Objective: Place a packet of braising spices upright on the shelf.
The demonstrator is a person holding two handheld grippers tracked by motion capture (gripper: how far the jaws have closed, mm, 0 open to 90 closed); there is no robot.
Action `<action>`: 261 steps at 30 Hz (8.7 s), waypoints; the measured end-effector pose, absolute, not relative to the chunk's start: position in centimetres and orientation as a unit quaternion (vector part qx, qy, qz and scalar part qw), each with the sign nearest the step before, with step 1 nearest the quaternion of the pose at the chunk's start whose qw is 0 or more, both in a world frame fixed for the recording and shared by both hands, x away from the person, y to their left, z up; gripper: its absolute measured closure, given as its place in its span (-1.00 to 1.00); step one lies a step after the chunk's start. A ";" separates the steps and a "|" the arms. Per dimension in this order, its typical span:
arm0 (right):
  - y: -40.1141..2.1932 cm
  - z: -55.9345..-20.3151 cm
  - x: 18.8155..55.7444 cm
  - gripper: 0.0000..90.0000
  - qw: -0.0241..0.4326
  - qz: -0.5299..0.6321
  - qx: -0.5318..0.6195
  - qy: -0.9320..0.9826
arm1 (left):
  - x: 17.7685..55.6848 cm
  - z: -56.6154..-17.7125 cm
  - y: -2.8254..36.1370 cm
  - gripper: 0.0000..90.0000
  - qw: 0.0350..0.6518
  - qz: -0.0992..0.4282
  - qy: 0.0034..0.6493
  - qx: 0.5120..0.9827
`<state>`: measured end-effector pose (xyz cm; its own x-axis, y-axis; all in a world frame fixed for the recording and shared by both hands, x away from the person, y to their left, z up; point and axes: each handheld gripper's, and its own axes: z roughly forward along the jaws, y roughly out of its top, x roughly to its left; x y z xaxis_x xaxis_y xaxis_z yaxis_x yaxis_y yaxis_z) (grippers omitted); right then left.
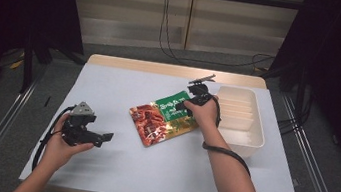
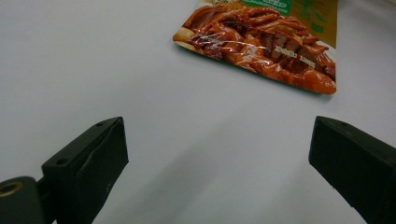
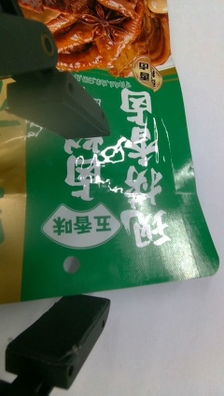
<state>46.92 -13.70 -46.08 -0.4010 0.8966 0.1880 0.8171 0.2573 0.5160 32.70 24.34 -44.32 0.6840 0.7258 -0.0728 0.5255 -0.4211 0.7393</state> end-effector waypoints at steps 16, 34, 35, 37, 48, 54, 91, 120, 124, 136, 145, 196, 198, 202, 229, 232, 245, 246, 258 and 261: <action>-13.8 -45.0 46.3 -0.57 0.073 0.289 0.524 0.798 | 32.7 -44.4 24.2 -0.89 0.381 0.133 0.374 0.835; -13.4 -44.2 45.9 -0.21 0.069 0.292 0.496 0.814 | 32.7 -44.4 24.0 -0.89 0.378 0.130 0.371 0.838; -13.4 -44.3 45.9 -0.20 0.068 0.293 0.496 0.814 | 32.7 -44.4 24.0 -0.89 0.378 0.131 0.371 0.838; -13.3 -44.4 46.0 -0.15 0.069 0.289 0.497 0.815 | 32.7 -44.4 24.0 -0.89 0.379 0.131 0.370 0.838; -12.4 -45.2 46.5 0.07 0.050 0.263 0.498 0.825 | 32.7 -44.5 24.1 -0.89 0.381 0.130 0.372 0.836; -12.1 -45.2 46.7 0.46 0.042 0.252 0.497 0.830 | 32.8 -44.5 24.1 -0.89 0.377 0.128 0.372 0.839; -9.8 -33.9 46.1 1.00 0.003 0.225 0.491 0.841 | 32.7 -44.4 24.1 -0.87 0.388 0.131 0.382 0.828; -9.9 -24.2 43.9 1.00 0.034 0.113 0.432 0.894 | 32.4 -44.2 24.0 -0.87 0.395 0.122 0.386 0.824; -10.7 -23.6 43.8 1.00 0.033 0.112 0.430 0.895 | 32.4 -44.3 24.0 -0.87 0.391 0.118 0.382 0.829; -12.3 -22.4 43.6 1.00 0.032 0.118 0.417 0.901 | 32.4 -44.2 24.0 -0.87 0.389 0.121 0.380 0.830; -13.4 -21.7 43.8 1.00 0.040 0.123 0.416 0.900 | 32.3 -44.2 23.9 -0.87 0.391 0.125 0.383 0.827; -19.4 -20.1 42.6 1.00 0.047 0.113 0.409 0.904 | 32.2 -44.4 23.6 -0.87 0.384 0.128 0.381 0.831; -19.7 -20.0 42.5 1.00 0.049 0.112 0.410 0.904 | 32.2 -44.3 23.6 -0.87 0.384 0.127 0.379 0.832; -20.2 -20.0 42.4 1.00 0.047 0.109 0.410 0.904 | 32.2 -44.3 23.6 -0.87 0.383 0.128 0.379 0.832; -22.8 -19.7 40.9 1.00 0.047 0.111 0.419 0.900 | 32.2 -44.4 23.6 -0.87 0.383 0.127 0.381 0.832; -23.0 -19.7 40.8 1.00 0.046 0.111 0.419 0.900 | 32.2 -44.4 23.6 -0.87 0.382 0.127 0.381 0.832; -24.0 -19.9 40.5 1.00 0.041 0.111 0.424 0.898 | 32.3 -44.5 23.5 -0.87 0.380 0.128 0.379 0.834; -24.0 -19.9 40.5 1.00 0.043 0.111 0.419 0.900 | 32.3 -44.5 23.5 -0.87 0.380 0.128 0.379 0.834; -24.6 -20.3 40.0 1.00 0.032 0.109 0.423 0.899 | 32.2 -44.5 23.5 -0.87 0.381 0.127 0.376 0.835; -24.9 -20.4 40.0 1.00 0.035 0.113 0.421 0.899 | 32.2 -44.5 23.5 -0.87 0.381 0.127 0.375 0.835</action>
<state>39.98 -24.85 -20.44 -0.6428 0.7654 0.0319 0.7494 0.6196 0.2335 32.21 23.48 -44.47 0.6861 0.7237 -0.0741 0.5299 -0.4273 0.7325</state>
